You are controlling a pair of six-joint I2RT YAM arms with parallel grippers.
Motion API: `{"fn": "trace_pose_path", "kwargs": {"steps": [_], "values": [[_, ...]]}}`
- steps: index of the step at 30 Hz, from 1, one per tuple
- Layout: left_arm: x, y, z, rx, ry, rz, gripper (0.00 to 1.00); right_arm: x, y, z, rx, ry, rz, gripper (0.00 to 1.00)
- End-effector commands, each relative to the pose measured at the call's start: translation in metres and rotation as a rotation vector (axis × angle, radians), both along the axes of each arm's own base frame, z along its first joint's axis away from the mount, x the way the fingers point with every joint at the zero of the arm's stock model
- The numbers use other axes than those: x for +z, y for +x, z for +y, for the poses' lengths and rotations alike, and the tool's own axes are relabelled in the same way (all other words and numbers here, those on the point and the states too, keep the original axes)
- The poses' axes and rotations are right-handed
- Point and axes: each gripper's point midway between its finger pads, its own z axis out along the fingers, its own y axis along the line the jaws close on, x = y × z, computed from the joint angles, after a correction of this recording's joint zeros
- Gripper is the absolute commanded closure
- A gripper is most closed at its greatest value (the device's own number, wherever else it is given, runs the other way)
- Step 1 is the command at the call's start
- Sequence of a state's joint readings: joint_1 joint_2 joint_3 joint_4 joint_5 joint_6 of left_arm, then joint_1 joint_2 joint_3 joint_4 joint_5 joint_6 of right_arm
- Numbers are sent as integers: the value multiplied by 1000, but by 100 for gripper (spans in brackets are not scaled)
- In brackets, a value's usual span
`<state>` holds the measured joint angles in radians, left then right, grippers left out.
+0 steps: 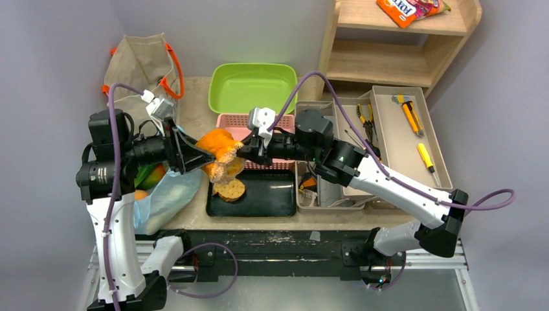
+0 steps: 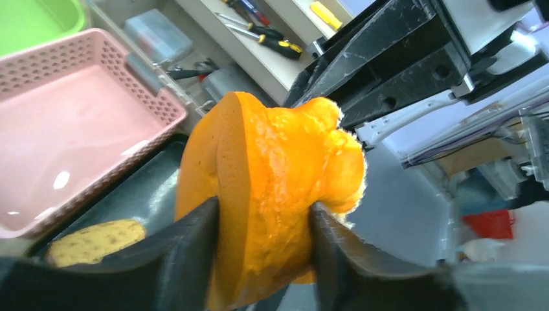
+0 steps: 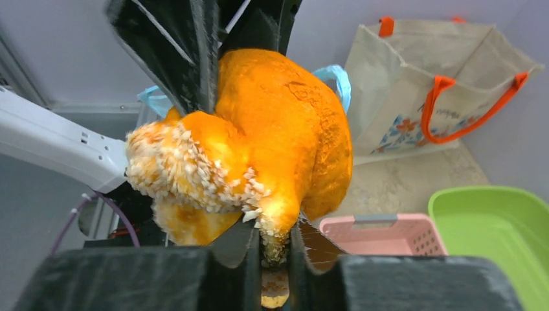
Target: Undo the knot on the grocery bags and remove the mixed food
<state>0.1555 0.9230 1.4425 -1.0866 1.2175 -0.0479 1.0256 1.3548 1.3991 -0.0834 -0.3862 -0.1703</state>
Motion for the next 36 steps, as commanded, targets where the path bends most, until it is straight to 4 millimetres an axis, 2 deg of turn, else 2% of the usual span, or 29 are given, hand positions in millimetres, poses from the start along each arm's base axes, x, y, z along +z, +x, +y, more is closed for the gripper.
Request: {"fn": "trace_pose_path", "kwargs": {"steps": [1,3,5,8,11,14,15,17,25,31,33,34,36], "values": [[9,8,9,95,78,-77,35,-3,9,-11,-69,-47,48,99],[14,8,21,176,167,-135,18,-15,17,-26,-96,-98,128,100],[22,11,35,271,245,-183,12,-34,22,-41,-114,-167,199,100],[37,21,63,465,312,-203,10,-64,25,-58,-133,-291,246,100],[43,29,83,580,308,-166,13,-108,22,-67,-127,-475,318,100],[35,35,104,672,369,-107,15,-151,17,-70,-86,-648,405,100],[33,36,111,711,389,-91,15,-160,18,-70,-73,-696,415,100],[29,37,121,773,407,-60,14,-192,25,-74,-77,-829,445,100],[16,40,149,914,406,75,13,-259,35,-95,-114,-1154,475,100],[5,44,153,905,414,117,12,-272,43,-89,-159,-1218,468,99],[2,46,154,899,419,130,12,-277,42,-87,-156,-1239,480,83],[0,47,155,897,422,138,11,-276,42,-86,-156,-1235,482,66],[-3,47,155,875,434,151,9,-271,43,-82,-159,-1215,478,46]]}}
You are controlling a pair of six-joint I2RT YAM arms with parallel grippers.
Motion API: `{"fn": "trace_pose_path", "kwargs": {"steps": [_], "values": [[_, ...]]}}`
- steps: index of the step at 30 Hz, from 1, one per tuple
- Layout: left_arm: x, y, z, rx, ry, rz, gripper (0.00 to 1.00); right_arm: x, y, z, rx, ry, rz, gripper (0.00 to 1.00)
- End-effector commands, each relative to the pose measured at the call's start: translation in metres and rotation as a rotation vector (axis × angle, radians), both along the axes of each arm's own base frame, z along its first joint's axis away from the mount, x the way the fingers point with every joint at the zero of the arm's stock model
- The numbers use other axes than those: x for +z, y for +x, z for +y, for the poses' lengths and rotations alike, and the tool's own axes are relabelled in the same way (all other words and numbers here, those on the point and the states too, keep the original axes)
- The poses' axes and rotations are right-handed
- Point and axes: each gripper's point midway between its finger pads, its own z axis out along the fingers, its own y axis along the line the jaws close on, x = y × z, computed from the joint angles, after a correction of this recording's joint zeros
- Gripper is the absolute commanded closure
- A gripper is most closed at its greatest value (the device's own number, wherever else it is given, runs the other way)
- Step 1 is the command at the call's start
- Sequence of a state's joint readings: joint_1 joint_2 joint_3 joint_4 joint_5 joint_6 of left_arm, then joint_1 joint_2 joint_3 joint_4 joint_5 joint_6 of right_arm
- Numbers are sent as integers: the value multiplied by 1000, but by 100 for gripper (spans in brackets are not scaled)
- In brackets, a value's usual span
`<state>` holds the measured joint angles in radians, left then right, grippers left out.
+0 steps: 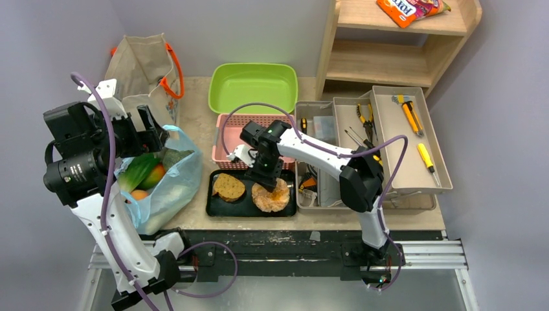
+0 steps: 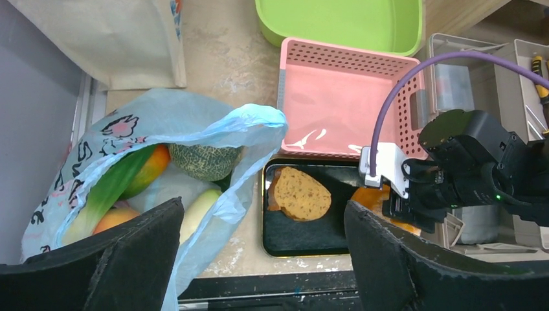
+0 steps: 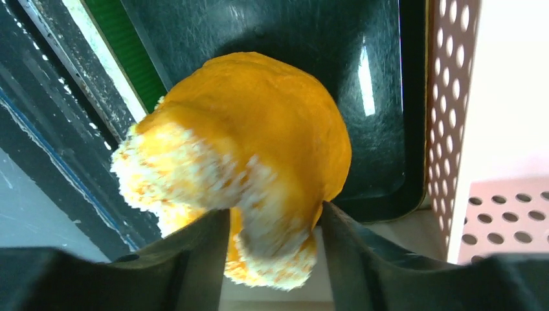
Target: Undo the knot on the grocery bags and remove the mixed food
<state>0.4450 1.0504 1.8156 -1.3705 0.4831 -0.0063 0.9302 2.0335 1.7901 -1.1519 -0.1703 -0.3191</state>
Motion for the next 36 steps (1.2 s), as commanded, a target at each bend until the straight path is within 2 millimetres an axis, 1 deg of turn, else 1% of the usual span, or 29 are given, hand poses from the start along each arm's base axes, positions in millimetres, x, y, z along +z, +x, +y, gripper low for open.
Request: {"fn": "trace_pose_path", "kwargs": {"steps": [1,3,5,7,9,11,13,14,16,18,19,20,21,22,24,27,29,31,32,34,36], "values": [[-7,0,3,-17,6,44,8,24,2,7,4,31,-31,39],[-11,-2,1,-45,-6,72,8,37,4,13,5,65,-42,31],[-10,-6,-6,-100,-18,75,9,52,2,22,7,119,-36,29],[-5,-13,-19,-198,-25,63,12,71,2,31,9,177,-39,29],[-7,-24,-29,-277,-21,81,21,96,1,42,18,266,-47,29],[-16,-34,-34,-352,-11,133,40,123,1,57,27,388,-73,28],[-33,-39,-28,-373,19,193,60,153,7,74,15,527,-130,22],[-42,-43,-25,-397,64,206,68,168,12,83,12,593,-161,20],[-58,-51,-18,-454,162,224,74,193,20,100,-6,709,-189,18],[-72,-52,-6,-448,204,281,81,217,27,119,-17,822,-187,16],[-77,-50,1,-434,221,302,84,225,31,129,-21,871,-180,15],[-82,-43,9,-415,238,304,85,236,36,142,-17,940,-187,14],[-85,-37,15,-390,248,292,86,242,40,152,-18,989,-182,14],[-87,-30,19,-372,257,274,86,246,41,163,-5,1032,-171,13],[-96,-20,22,-377,247,259,87,250,47,183,-13,1114,-141,12],[-119,-10,32,-362,219,303,89,249,55,209,-21,1207,-84,10],[-129,-2,37,-349,189,299,89,247,59,226,-26,1248,-45,9],[-133,8,45,-331,198,265,86,242,64,241,-33,1271,-31,7],[-134,15,53,-304,226,246,85,234,68,249,-41,1275,-27,7],[-138,27,67,-261,271,212,84,231,71,260,-41,1302,-38,6],[-145,37,79,-254,301,185,80,221,75,272,-48,1303,-73,6]]}}
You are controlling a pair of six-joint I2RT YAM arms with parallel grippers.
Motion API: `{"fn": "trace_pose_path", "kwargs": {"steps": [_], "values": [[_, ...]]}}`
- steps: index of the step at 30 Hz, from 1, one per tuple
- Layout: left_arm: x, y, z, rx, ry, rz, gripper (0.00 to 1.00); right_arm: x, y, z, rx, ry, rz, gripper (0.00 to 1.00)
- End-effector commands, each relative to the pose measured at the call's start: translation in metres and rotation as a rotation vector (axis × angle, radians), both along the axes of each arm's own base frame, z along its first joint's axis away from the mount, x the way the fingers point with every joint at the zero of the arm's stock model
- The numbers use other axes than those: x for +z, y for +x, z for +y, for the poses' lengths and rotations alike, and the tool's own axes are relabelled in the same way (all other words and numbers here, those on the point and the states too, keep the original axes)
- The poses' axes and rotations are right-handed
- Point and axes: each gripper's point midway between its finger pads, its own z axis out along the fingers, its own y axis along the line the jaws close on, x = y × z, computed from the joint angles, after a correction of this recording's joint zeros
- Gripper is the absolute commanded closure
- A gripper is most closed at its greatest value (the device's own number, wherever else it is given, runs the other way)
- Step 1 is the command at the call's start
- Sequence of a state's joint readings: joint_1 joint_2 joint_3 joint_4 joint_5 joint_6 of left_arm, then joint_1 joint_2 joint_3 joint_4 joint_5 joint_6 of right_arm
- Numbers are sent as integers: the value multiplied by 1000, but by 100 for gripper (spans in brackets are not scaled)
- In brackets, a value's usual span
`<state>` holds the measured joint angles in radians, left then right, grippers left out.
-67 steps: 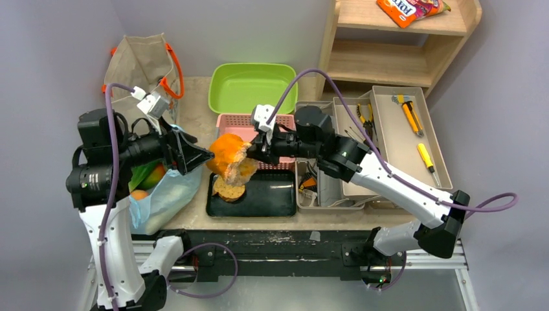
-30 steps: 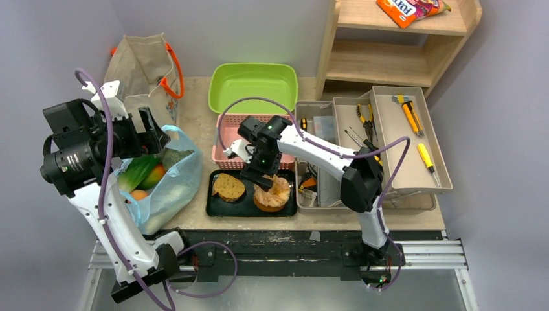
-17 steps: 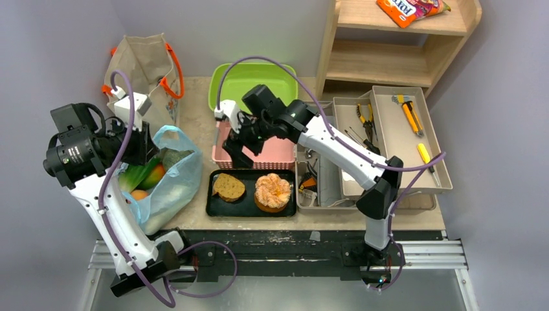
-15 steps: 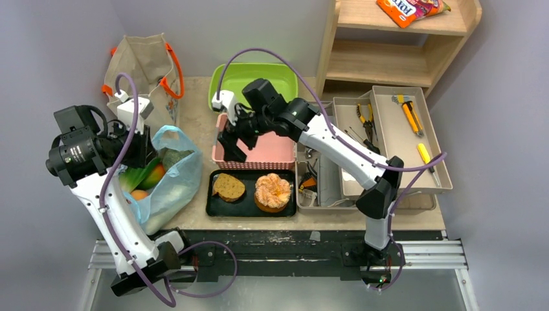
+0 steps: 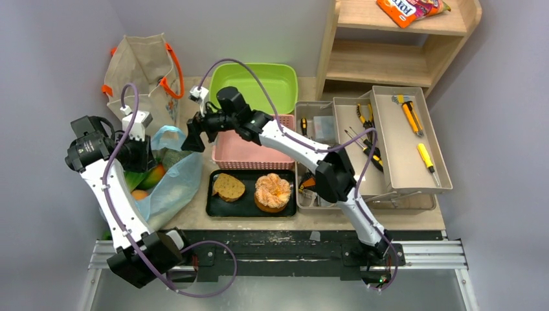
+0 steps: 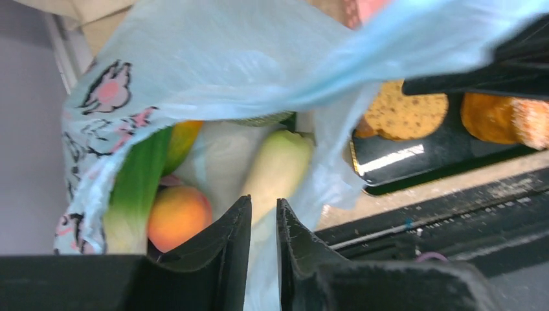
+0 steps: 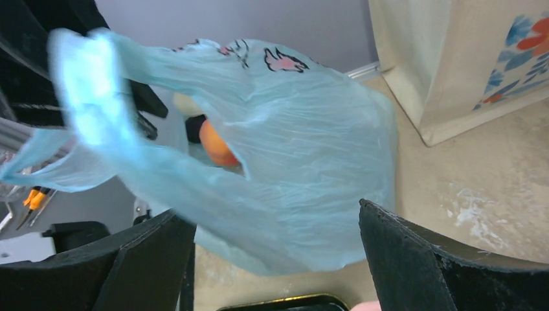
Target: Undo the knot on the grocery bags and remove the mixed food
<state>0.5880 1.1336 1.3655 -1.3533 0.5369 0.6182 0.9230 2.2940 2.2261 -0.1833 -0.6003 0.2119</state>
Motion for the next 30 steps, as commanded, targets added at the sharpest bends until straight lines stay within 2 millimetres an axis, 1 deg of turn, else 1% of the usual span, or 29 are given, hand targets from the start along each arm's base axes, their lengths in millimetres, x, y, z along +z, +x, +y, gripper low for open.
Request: {"fn": "trace_pose_path", "kwargs": {"steps": [1,2,3,4,5,6,7,9,11,13,15,17,19,22,24,26,28,30], "values": [[2,38,34,4,117,-170,80,51,-4,27,-6,170,-97,7],[-3,41,38,-23,129,-169,79,45,1,31,-32,161,-112,8],[-9,42,40,-68,142,-157,79,37,8,35,-71,148,-116,12],[-17,41,40,-117,152,-137,79,37,15,37,-108,150,-113,19],[-24,39,41,-164,170,-123,78,32,23,38,-142,144,-108,28],[-31,38,43,-204,197,-113,78,28,28,37,-171,137,-115,41],[-41,35,45,-231,220,-99,76,27,31,36,-186,136,-125,55],[-59,25,46,-290,255,-61,73,32,30,33,-191,141,-127,75],[-74,12,38,-338,255,-31,70,34,26,28,-173,142,-92,91],[-87,-8,18,-434,223,-4,69,36,22,26,-149,158,-70,100],[-99,-33,-3,-532,206,44,69,35,22,25,-139,154,-55,100],[-108,-57,-18,-583,197,78,70,37,22,23,-133,160,-26,100],[-119,-76,-26,-618,204,111,70,37,26,20,-141,168,-13,100],[-132,-98,-34,-656,204,170,70,36,26,16,-132,168,13,100],[-139,-111,-37,-664,214,212,69,35,23,15,-119,167,21,100],[-146,-117,-32,-643,267,221,68,31,20,14,-109,159,32,100],[-154,-121,-25,-608,329,227,64,31,17,13,-101,156,39,100],[-161,-128,-18,-574,377,249,55,29,14,12,-88,150,42,100]]}}
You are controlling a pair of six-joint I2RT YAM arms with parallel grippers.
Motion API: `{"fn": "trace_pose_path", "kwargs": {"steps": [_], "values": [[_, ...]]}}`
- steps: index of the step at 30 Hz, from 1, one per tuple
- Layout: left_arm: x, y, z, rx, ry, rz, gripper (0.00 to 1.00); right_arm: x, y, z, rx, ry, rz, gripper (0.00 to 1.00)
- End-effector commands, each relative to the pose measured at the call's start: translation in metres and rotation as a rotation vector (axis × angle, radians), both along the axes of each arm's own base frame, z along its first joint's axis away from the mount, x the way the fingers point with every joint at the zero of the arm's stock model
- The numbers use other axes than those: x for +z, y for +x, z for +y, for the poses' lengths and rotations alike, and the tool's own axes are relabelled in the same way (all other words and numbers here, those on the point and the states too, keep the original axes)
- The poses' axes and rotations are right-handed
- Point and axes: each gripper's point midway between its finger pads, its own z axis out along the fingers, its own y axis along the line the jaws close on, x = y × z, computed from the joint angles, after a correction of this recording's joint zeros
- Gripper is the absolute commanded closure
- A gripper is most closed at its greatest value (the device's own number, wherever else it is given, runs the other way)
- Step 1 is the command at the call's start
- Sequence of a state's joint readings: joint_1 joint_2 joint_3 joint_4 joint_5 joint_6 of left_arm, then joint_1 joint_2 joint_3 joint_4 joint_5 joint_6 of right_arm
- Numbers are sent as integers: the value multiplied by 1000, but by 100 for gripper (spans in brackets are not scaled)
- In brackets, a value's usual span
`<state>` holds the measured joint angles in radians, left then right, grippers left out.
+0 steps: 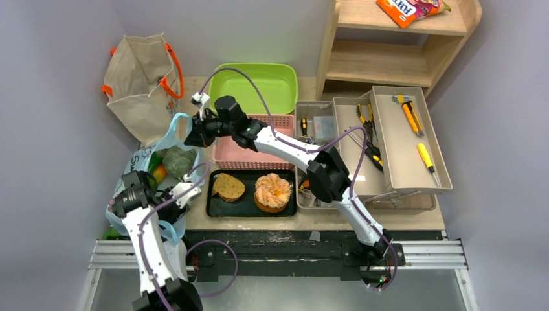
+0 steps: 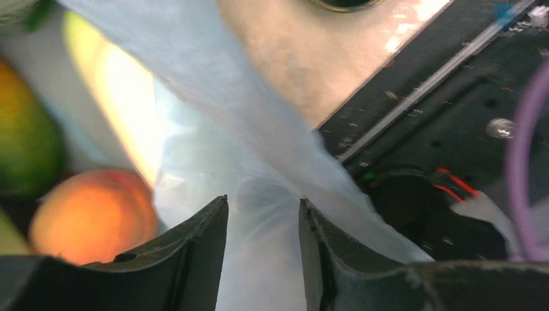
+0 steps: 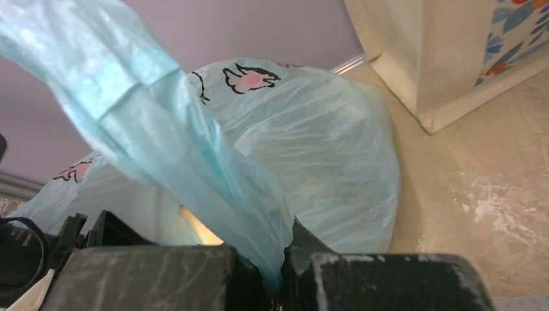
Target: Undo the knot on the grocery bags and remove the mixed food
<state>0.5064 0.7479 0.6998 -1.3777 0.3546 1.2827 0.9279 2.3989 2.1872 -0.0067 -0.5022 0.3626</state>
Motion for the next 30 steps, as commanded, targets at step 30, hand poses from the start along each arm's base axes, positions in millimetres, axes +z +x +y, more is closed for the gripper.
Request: {"fn": "trace_pose_path", "kwargs": {"steps": [30], "values": [[67,125,28,343,-170,-423,33,41,-48,-36,65,51,-71,100]]}}
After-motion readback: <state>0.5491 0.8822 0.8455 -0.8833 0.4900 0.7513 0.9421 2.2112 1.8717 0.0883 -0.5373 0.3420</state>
